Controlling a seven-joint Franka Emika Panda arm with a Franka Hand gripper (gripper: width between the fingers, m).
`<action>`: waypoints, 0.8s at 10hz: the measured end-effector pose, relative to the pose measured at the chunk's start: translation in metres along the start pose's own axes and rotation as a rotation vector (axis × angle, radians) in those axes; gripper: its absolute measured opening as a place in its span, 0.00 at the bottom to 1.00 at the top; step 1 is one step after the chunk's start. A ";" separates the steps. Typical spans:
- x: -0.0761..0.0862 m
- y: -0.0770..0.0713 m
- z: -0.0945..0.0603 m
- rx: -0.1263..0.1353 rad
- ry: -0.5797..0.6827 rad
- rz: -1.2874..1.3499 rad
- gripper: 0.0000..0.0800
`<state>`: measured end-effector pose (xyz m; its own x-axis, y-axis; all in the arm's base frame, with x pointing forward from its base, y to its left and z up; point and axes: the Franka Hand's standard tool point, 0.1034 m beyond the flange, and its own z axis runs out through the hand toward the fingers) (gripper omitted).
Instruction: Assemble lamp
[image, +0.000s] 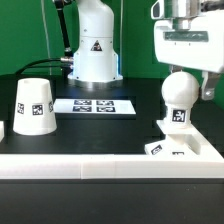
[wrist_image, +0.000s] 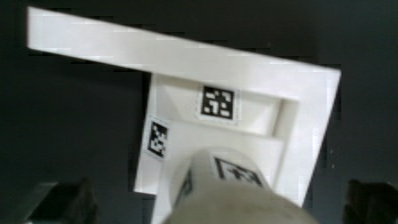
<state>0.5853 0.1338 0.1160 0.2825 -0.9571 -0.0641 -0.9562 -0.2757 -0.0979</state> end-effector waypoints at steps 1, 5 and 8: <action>-0.008 0.011 0.000 -0.010 0.003 -0.046 0.87; -0.017 0.029 0.004 -0.030 -0.004 -0.114 0.87; -0.009 0.035 0.004 -0.043 0.019 -0.366 0.87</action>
Offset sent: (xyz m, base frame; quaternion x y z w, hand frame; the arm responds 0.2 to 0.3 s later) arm 0.0000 0.0000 0.0000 0.0000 0.0000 0.0000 1.0000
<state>0.5493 0.1334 0.1095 0.6053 -0.7959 -0.0141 -0.7946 -0.6031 -0.0694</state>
